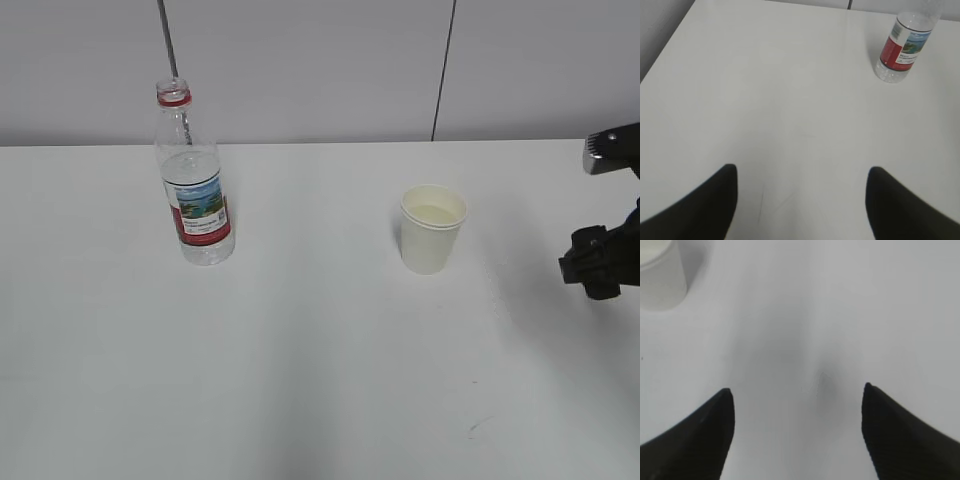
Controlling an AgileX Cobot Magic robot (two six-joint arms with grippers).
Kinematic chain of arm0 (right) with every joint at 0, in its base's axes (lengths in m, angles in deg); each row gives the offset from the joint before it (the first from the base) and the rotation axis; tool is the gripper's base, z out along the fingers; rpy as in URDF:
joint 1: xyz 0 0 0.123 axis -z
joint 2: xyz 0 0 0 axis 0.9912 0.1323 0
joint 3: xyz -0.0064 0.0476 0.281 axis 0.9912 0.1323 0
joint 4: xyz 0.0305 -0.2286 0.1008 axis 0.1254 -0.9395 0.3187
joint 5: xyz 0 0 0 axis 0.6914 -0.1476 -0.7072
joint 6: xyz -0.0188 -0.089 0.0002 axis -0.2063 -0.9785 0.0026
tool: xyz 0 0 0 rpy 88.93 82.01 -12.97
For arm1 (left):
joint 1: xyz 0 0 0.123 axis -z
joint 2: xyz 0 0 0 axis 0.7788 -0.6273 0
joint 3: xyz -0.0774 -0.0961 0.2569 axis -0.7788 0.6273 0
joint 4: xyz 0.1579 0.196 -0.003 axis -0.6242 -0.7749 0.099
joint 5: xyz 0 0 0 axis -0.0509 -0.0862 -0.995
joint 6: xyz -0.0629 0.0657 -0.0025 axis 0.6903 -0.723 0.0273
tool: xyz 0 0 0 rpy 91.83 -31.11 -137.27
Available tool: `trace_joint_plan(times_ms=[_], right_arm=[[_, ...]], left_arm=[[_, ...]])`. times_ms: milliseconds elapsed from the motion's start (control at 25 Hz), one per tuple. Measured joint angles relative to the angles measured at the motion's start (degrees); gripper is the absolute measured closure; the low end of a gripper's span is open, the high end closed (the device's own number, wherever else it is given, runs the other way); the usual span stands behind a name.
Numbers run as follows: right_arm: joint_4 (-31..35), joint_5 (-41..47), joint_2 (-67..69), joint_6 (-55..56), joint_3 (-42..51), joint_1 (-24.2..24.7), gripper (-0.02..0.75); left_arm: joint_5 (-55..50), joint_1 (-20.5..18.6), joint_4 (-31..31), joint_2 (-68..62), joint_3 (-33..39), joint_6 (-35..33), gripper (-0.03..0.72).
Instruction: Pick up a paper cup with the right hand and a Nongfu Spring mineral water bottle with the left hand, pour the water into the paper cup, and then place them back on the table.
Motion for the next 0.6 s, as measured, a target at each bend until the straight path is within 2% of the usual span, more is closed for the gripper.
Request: trace_joint_plan(times_ms=[200,360,600], right_arm=[[21.98,6.35,0.0,-19.25,-0.25,0.0,0.147],[36.44,19.24,0.0,-31.52,-4.05,0.0,0.147],[49.61,42.96,0.0,-43.08,-13.27,0.0,0.147]], left_arm=[[0.0,0.0,0.0,0.0,0.0,0.0,0.197],[0.0,0.0,0.0,0.0,0.0,0.0,0.197],[0.0,0.0,0.0,0.0,0.0,0.0,0.197]])
